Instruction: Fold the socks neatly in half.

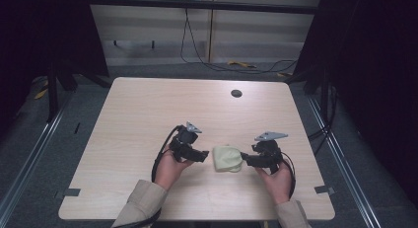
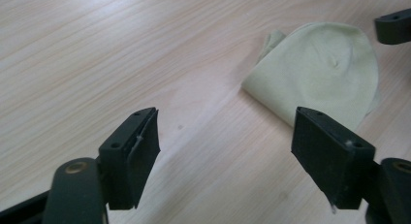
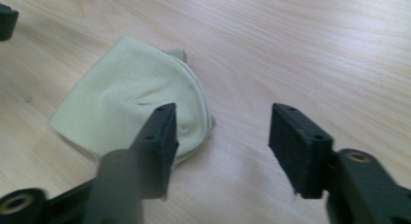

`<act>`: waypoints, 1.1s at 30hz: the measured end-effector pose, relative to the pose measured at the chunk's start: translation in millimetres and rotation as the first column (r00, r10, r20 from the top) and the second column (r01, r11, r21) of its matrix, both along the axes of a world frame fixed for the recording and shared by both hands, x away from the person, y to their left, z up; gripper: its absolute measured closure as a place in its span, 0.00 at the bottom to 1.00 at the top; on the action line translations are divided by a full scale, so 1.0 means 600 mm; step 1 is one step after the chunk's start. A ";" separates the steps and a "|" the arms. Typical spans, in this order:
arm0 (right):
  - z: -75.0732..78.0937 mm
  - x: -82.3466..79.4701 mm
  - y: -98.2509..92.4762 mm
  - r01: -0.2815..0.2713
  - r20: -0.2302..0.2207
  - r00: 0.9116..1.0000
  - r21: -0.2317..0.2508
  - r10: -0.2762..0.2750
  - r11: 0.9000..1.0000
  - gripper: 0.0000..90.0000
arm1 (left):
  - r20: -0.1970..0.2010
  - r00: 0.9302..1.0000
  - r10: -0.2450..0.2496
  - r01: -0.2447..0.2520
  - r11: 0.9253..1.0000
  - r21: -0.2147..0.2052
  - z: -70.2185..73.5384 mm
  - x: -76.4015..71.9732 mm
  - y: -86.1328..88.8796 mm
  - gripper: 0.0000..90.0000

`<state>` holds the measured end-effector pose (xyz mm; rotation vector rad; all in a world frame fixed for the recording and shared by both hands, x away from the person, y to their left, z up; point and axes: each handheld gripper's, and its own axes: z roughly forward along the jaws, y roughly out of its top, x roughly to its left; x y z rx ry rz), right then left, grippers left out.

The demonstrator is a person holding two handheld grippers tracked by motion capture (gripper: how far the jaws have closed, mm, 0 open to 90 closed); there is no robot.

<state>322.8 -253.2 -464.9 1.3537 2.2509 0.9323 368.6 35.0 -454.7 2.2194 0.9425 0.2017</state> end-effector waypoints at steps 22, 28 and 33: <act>0.001 -0.029 -0.027 -0.024 0.037 0.999 -0.008 0.024 1.000 0.30 | 0.002 0.999 0.040 -0.040 0.999 -0.028 -0.005 -0.021 0.112 0.23; 0.004 -0.025 -0.016 -0.050 0.058 0.997 0.002 0.050 0.999 0.32 | 0.007 0.998 0.063 -0.063 0.998 -0.028 -0.011 -0.025 0.135 0.23; -0.009 -0.016 0.014 -0.083 0.047 0.995 -0.079 0.086 0.993 0.31 | 0.000 0.998 0.060 -0.060 0.998 -0.028 -0.014 -0.029 0.137 0.23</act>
